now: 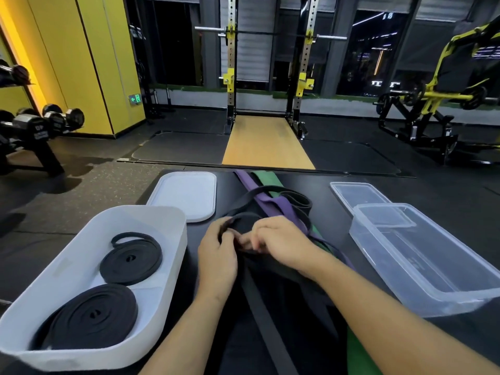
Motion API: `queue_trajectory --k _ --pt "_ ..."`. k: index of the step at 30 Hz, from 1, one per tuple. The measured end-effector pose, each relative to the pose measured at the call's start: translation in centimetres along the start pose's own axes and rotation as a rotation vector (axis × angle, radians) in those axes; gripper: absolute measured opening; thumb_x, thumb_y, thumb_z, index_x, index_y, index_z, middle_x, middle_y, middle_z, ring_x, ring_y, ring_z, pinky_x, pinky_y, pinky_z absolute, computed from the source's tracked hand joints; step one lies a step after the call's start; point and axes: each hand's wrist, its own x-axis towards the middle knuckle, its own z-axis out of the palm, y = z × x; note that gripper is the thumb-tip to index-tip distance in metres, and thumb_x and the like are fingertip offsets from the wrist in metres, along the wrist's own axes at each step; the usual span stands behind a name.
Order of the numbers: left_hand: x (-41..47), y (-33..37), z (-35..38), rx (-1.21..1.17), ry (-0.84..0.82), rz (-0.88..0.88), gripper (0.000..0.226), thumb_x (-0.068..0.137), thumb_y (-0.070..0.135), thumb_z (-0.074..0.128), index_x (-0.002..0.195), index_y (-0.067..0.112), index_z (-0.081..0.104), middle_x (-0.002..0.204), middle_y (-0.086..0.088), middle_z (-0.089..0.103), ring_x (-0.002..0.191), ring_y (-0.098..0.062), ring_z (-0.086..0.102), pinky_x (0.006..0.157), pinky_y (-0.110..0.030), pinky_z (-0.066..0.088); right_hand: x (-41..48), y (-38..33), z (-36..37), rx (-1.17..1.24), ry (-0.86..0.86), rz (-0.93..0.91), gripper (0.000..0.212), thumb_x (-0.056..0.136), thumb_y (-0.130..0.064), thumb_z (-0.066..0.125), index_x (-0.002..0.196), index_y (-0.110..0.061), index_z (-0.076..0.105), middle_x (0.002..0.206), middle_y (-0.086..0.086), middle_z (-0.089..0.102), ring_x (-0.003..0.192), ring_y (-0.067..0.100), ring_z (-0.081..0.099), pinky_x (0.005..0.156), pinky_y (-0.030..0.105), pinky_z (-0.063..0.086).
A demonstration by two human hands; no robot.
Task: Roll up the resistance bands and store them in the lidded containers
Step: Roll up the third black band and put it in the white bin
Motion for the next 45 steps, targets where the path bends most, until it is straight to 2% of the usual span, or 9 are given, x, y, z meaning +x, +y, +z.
queue_trajectory --k 4,7,13,24,28,33,37,40,45 --pt "0.0 0.2 -0.2 -0.176 0.018 -0.054 0.042 0.105 0.002 0.038 0.122 0.029 0.064 0.081 -0.002 0.063 0.067 -0.010 0.060 0.075 -0.024 0.050 -0.6 1.6 -2.1 -0.188 0.144 0.142 0.026 0.086 -0.005 0.047 0.066 -0.006 0.064 0.069 0.009 0.074 0.051 0.017 0.062 0.058 0.030 0.056" --pt "0.2 0.0 -0.3 -0.201 0.055 -0.050 0.042 0.104 0.003 0.037 0.117 0.029 0.067 0.077 0.000 0.059 0.071 -0.014 0.056 0.072 -0.025 0.048 -2.1 1.5 -4.2 -0.688 -0.149 0.138 0.026 0.091 -0.026 0.054 0.072 -0.013 0.066 0.070 -0.001 0.071 0.067 0.012 0.059 0.069 0.032 0.051" --pt "0.1 -0.1 -0.5 -0.116 0.014 -0.049 0.040 0.102 0.007 0.040 0.112 0.037 0.064 0.089 0.008 0.068 0.083 -0.009 0.062 0.073 -0.020 0.048 -4.8 -1.4 -5.3 -0.776 -0.501 0.311 0.072 0.092 -0.079 0.042 0.078 -0.013 0.068 0.078 -0.003 0.073 0.074 0.012 0.066 0.080 0.028 0.048" --pt "0.2 -0.9 -0.4 -0.071 0.000 -0.018 0.037 0.111 0.009 0.039 0.128 0.037 0.055 0.095 0.014 0.076 0.079 0.005 0.064 0.074 -0.011 0.049 -5.4 -3.4 -7.9 -0.302 -0.954 0.310 0.004 0.101 -0.011 0.062 0.098 -0.009 0.065 0.105 0.016 0.075 0.091 0.025 0.072 0.074 0.025 0.057" --pt "0.2 -0.9 -0.2 0.025 -0.058 0.023 0.036 0.109 0.010 0.040 0.126 0.037 0.056 0.097 0.015 0.075 0.071 0.007 0.059 0.063 -0.005 0.043 -5.1 -4.5 -8.2 -0.170 -0.861 0.274 0.013 0.106 -0.010 0.050 0.102 -0.002 0.060 0.085 0.021 0.073 0.065 0.025 0.071 0.064 0.029 0.059" --pt "0.1 -0.9 -0.2 -0.071 -0.106 0.033 0.033 0.108 0.009 0.044 0.119 0.033 0.064 0.097 0.014 0.074 0.079 -0.009 0.070 0.083 -0.042 0.058 -3.4 -6.4 -6.4 0.210 -0.512 0.116 0.020 0.106 -0.014 0.048 0.107 -0.001 0.063 0.070 0.015 0.067 0.038 0.015 0.054 0.039 0.020 0.044" --pt "-0.3 -0.2 -0.3 -0.117 -0.096 -0.020 0.030 0.105 0.011 0.048 0.107 0.034 0.067 0.092 0.007 0.076 0.068 -0.009 0.068 0.073 -0.030 0.056 1.3 -6.0 -4.0 0.679 -0.056 0.175 0.028 0.109 -0.022 0.048 0.111 0.002 0.062 0.086 0.013 0.074 0.062 0.017 0.070 0.063 0.024 0.060" --pt "-0.1 -0.1 -0.4 -0.159 -0.033 -0.026 0.024 0.105 0.013 0.054 0.114 0.031 0.067 0.100 0.004 0.075 0.071 -0.006 0.069 0.076 -0.031 0.055 3.5 -4.5 -2.3 0.479 -0.020 0.211 0.044 0.107 -0.042 0.050 0.119 -0.003 0.065 0.109 0.011 0.077 0.097 0.020 0.075 0.088 0.027 0.058" --pt "-0.1 0.0 -0.4 -0.097 -0.203 0.054 0.021 0.108 0.036 0.052 0.123 0.043 0.065 0.103 0.013 0.075 0.091 -0.006 0.072 0.090 -0.033 0.059 4.0 -2.6 -1.1 0.266 -0.034 0.260 0.065 0.107 -0.056 0.038 0.119 -0.002 0.072 0.100 0.009 0.071 0.083 0.017 0.065 0.071 0.024 0.052"
